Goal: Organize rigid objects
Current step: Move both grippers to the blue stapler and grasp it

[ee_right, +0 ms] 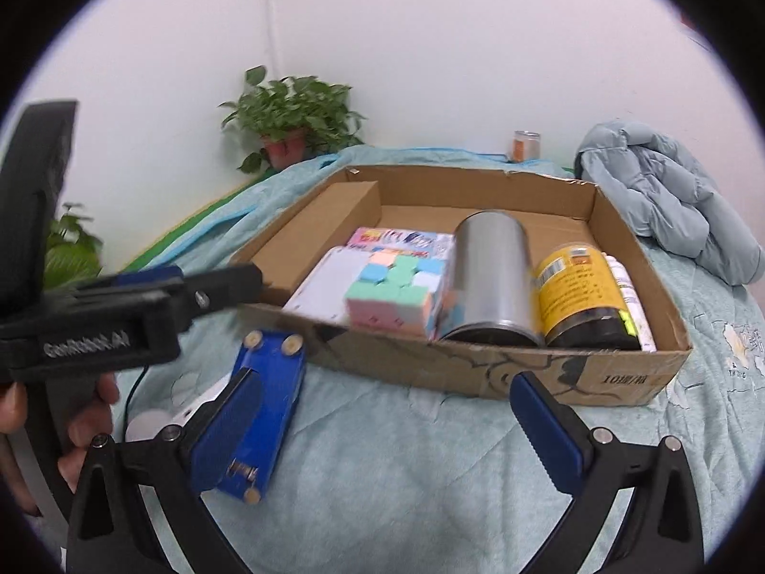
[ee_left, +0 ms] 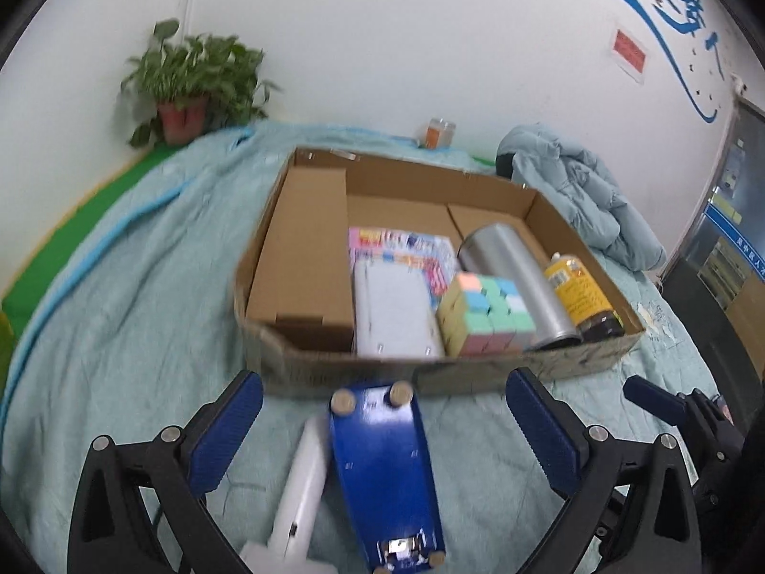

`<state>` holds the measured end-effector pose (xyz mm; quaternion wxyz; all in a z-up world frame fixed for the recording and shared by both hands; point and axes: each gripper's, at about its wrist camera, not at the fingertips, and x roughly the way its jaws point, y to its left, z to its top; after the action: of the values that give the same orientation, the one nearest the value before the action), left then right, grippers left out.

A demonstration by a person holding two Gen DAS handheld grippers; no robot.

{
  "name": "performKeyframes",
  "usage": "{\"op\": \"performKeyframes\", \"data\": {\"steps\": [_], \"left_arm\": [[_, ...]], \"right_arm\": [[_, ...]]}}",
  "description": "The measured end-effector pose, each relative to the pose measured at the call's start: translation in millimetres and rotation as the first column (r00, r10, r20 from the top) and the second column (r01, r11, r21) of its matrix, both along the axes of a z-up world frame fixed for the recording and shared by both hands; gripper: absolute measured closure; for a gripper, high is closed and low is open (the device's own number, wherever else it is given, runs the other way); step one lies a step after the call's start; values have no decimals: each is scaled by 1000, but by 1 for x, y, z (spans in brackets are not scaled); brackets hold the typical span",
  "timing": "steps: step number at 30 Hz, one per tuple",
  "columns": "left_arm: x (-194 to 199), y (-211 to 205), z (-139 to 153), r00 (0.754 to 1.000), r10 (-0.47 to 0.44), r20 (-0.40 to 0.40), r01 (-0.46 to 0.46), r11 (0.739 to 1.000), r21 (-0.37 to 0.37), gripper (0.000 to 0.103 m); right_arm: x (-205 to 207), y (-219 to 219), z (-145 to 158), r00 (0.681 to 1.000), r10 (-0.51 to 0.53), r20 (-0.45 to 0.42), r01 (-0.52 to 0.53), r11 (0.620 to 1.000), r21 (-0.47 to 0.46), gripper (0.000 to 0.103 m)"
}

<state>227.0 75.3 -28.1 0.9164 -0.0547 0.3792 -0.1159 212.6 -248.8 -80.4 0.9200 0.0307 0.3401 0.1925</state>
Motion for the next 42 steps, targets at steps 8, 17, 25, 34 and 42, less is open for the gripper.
{"op": "performKeyframes", "data": {"steps": [8,17,25,34,42], "left_arm": [[-4,-2,-46,985,-51,-168,46,998,-32,10],[4,-25,-81,943,-110,-316,86,992,-90,54],[0,-63,-77,926,-237,-295,200,968,-153,59],[-10,-30,-51,976,-109,-186,76,981,-178,18],[-14,10,-52,979,-29,-200,-8,983,-181,18]], "right_arm": [[-26,0,-8,999,27,-25,-27,1000,13,0],[-45,-15,-16,998,44,-45,-43,999,25,0],[-54,-37,-34,993,62,-100,-54,996,78,0],[-44,-19,-47,979,135,-153,-119,987,111,1],[-5,41,-67,968,158,-196,-155,987,27,21]]}}
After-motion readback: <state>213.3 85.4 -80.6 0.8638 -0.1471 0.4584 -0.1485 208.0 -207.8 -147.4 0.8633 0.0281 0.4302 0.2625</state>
